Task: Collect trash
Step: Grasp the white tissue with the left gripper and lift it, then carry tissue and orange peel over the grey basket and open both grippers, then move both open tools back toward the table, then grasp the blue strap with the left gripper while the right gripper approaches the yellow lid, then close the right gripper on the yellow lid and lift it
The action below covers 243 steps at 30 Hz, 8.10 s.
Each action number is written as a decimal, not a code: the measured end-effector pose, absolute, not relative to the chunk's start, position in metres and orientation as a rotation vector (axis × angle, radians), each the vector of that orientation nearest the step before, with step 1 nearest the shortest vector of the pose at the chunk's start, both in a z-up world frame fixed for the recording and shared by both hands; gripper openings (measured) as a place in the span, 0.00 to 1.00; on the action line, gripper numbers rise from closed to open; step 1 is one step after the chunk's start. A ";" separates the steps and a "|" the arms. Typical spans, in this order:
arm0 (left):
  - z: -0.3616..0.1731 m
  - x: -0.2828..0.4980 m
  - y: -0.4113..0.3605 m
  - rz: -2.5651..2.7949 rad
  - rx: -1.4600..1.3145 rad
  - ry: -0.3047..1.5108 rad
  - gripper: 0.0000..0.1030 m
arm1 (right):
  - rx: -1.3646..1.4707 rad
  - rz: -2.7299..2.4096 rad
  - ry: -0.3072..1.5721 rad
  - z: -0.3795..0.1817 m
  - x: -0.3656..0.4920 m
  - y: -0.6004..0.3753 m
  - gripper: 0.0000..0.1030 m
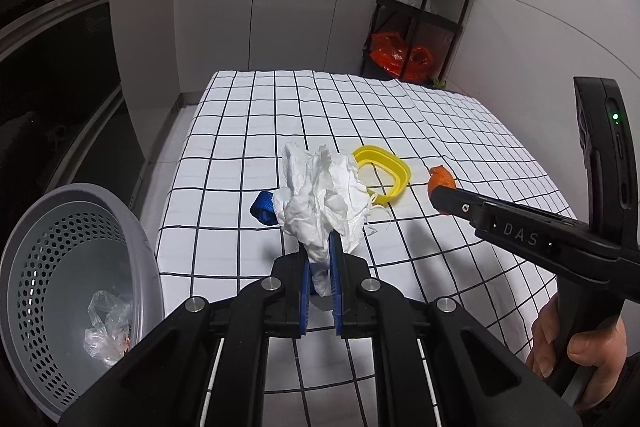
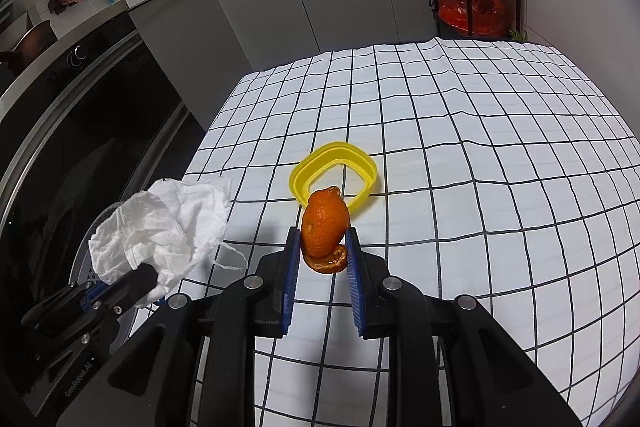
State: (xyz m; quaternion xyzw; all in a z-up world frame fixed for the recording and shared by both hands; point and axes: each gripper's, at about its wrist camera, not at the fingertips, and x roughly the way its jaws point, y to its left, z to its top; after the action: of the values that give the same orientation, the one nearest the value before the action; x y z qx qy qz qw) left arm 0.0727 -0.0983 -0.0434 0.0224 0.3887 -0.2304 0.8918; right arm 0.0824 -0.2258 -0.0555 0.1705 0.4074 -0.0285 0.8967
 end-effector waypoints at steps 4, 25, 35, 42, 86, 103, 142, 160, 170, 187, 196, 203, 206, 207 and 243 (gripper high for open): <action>-0.052 0.076 -0.104 -0.486 0.046 0.838 0.09 | 0.354 -0.057 0.842 -0.055 0.082 -0.226 0.21; -0.073 0.082 -0.099 -0.396 0.078 0.892 0.46 | 0.373 -0.053 0.824 -0.049 0.078 -0.232 0.22; -0.079 0.094 -0.132 -0.392 0.163 0.886 0.46 | 0.380 -0.059 0.822 -0.048 0.077 -0.235 0.21; -0.093 0.101 -0.150 -0.397 0.223 0.920 0.24 | 0.381 -0.057 0.817 -0.048 0.076 -0.237 0.21; -0.004 0.070 0.082 0.004 0.035 0.703 0.10 | 0.259 0.321 0.818 -0.027 0.116 -0.032 0.21; -0.027 0.076 0.128 0.095 -0.011 0.801 0.10 | 0.210 0.405 0.901 -0.051 0.137 0.021 0.22; -0.023 0.072 0.128 0.108 -0.023 0.781 0.60 | 0.238 0.380 0.859 -0.043 0.131 0.009 0.46; -0.019 0.060 0.055 -0.049 0.032 0.732 0.83 | 0.286 0.172 0.780 -0.026 0.105 -0.089 0.60; -0.035 0.056 -0.019 -0.181 0.087 0.754 0.87 | 0.336 0.018 0.744 -0.018 0.083 -0.172 0.63; -0.090 0.069 -0.106 -0.257 0.151 0.873 0.88 | 0.406 -0.086 0.751 -0.031 0.069 -0.240 0.65; -0.106 0.081 -0.116 -0.259 0.186 0.911 0.39 | 0.377 -0.116 0.787 -0.047 0.088 -0.247 0.65; -0.103 0.088 -0.112 -0.267 0.175 0.914 0.10 | 0.332 -0.103 0.852 -0.071 0.107 -0.243 0.67; -0.094 0.088 -0.104 -0.251 0.165 0.886 0.09 | 0.334 -0.090 0.863 -0.077 0.116 -0.243 0.71; -0.091 0.087 -0.102 -0.243 0.166 0.876 0.10 | 0.334 -0.085 0.866 -0.078 0.119 -0.242 0.72; -0.061 0.088 -0.062 -0.185 0.119 0.820 0.09 | 0.154 -0.135 0.980 -0.111 0.195 -0.213 0.72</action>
State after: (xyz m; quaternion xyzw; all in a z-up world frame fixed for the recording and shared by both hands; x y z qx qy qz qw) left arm 0.0876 -0.0617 -0.0614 0.0575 0.3980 -0.0895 0.9112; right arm 0.1949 -0.2132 -0.1113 0.0740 0.4697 -0.0648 0.8773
